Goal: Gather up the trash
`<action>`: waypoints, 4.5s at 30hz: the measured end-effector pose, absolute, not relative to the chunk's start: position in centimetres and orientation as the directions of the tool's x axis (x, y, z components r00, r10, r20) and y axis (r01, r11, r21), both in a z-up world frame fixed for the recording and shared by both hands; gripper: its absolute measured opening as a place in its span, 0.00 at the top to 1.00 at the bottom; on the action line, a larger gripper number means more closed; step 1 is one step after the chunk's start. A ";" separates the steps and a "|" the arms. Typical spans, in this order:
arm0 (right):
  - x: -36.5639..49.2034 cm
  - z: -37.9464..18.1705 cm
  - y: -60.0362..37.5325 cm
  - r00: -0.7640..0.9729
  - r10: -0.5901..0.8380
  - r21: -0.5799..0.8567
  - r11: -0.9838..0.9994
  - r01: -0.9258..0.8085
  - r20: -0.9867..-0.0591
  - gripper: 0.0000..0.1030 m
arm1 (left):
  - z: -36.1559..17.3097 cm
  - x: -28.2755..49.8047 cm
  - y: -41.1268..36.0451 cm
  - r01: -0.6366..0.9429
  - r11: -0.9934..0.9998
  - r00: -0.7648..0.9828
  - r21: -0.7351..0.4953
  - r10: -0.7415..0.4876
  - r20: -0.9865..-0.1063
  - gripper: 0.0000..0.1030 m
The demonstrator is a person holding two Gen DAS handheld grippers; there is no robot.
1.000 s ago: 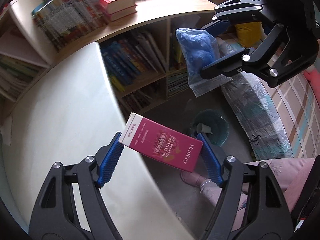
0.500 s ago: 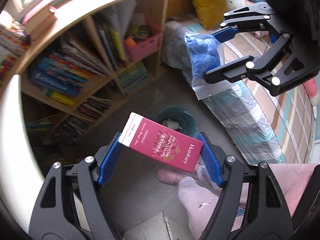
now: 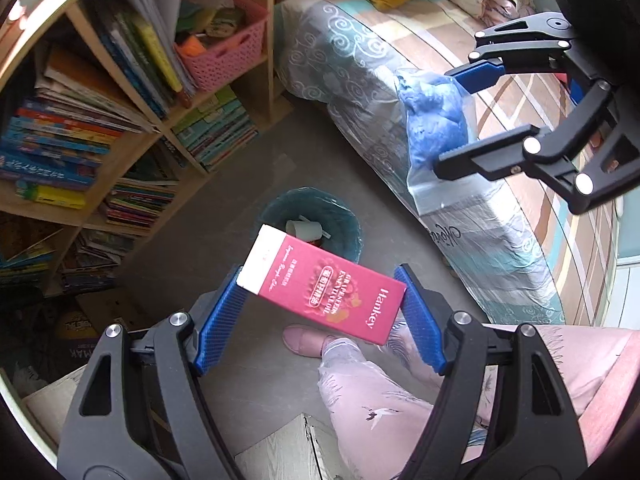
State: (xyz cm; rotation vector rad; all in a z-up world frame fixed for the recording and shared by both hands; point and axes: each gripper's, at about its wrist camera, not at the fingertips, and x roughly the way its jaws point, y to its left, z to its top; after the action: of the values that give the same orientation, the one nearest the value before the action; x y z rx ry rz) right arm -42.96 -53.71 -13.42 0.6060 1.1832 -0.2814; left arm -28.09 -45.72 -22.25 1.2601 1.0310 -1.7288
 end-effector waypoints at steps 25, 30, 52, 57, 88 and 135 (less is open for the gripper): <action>-43.4 -13.6 -56.5 0.390 0.108 0.326 0.766 0.553 -0.915 0.27 | -22.6 -27.1 -46.6 0.943 -0.323 -0.124 -0.085 -0.101 -0.987 0.09; -41.9 -12.7 -56.4 0.398 0.113 0.326 0.789 0.521 -0.910 0.26 | -20.8 -24.8 -46.4 0.976 -0.211 -0.094 -0.057 -0.168 -0.981 0.07; -26.8 -4.3 -56.3 0.520 0.180 0.346 0.907 0.242 -0.835 0.13 | -11.4 -11.1 -39.4 0.969 0.248 0.104 0.017 -0.343 -0.934 0.07; -21.7 -2.4 -54.4 0.545 0.220 0.342 0.930 0.133 -0.809 0.13 | -9.8 -6.6 -35.6 0.902 0.431 0.199 0.036 -0.339 -0.919 0.07; -0.4 0.5 -31.3 0.332 0.515 0.329 0.814 -0.479 -0.790 0.13 | -6.6 2.2 -4.9 0.135 0.991 0.495 -0.008 -0.074 -0.866 0.07; 6.1 0.0 -10.9 0.129 0.600 0.377 0.639 -0.670 -0.789 0.13 | -8.8 -0.6 13.6 -0.235 0.971 0.511 -0.046 0.083 -0.855 0.07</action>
State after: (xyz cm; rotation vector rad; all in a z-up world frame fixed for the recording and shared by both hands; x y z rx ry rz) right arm 6.10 -10.95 0.02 -0.0750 1.1065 0.9247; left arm -0.59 13.59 -8.76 -0.1638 1.0174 0.1921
